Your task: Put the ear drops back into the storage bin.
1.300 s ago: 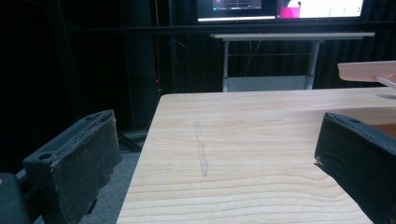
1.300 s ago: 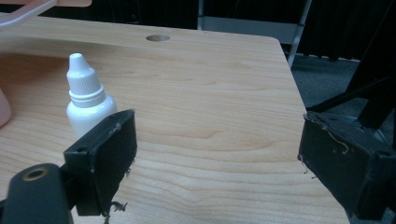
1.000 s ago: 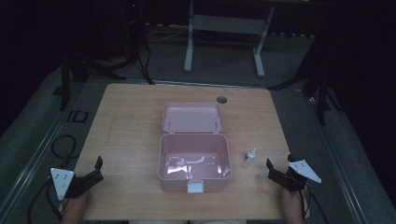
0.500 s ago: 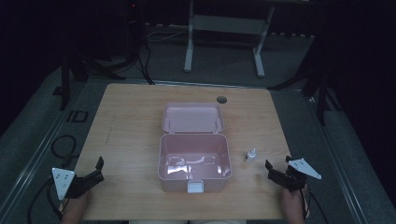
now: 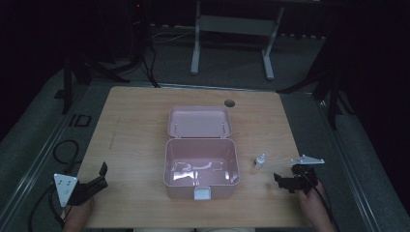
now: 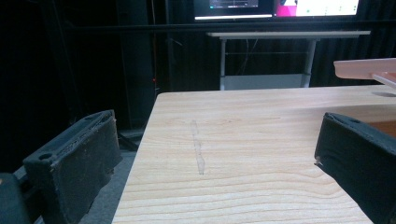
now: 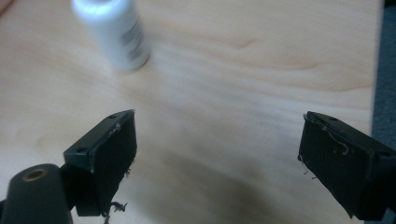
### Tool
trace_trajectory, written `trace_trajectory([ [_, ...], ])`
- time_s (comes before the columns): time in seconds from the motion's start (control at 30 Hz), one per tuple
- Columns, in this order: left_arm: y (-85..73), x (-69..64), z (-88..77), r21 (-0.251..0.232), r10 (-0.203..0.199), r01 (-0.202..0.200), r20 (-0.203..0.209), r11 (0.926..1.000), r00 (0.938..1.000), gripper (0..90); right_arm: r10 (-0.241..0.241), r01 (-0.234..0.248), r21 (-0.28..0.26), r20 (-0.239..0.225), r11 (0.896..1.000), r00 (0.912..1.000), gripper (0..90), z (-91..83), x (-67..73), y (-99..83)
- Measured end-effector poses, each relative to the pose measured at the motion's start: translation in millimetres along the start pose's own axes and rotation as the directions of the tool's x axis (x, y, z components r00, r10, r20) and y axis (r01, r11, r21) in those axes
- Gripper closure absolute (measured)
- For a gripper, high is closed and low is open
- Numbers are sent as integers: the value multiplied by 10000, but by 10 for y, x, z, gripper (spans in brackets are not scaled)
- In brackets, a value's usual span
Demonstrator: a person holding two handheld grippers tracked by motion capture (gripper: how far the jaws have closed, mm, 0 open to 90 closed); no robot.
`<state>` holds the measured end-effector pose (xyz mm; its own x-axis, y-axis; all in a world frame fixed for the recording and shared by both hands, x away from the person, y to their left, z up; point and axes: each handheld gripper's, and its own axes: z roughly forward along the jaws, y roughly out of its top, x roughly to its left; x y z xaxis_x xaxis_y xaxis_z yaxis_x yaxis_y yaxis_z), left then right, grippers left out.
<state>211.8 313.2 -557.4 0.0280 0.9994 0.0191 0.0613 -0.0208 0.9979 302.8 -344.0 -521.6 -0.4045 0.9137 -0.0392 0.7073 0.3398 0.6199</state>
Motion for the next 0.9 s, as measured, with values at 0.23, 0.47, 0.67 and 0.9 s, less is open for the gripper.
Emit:
trace_trajectory([
  [0.23,-1,-2,2,38,7,-7,18,10000,10000,4,-521,557,1416,-292,9884,9982,110,-79,56,89],
  [0.47,-3,-4,8,131,25,-26,104,9999,9999,4,-1202,1392,3167,-787,9383,9896,111,-101,107,179],
  [0.67,-4,-5,6,122,27,-28,111,9999,9999,4,-2367,2603,3824,-1084,8866,9655,111,-146,139,255],
  [0.9,-6,-16,6,108,112,-113,144,9999,9998,4,-2390,3025,5414,-1862,7845,9530,111,-93,130,293],
])
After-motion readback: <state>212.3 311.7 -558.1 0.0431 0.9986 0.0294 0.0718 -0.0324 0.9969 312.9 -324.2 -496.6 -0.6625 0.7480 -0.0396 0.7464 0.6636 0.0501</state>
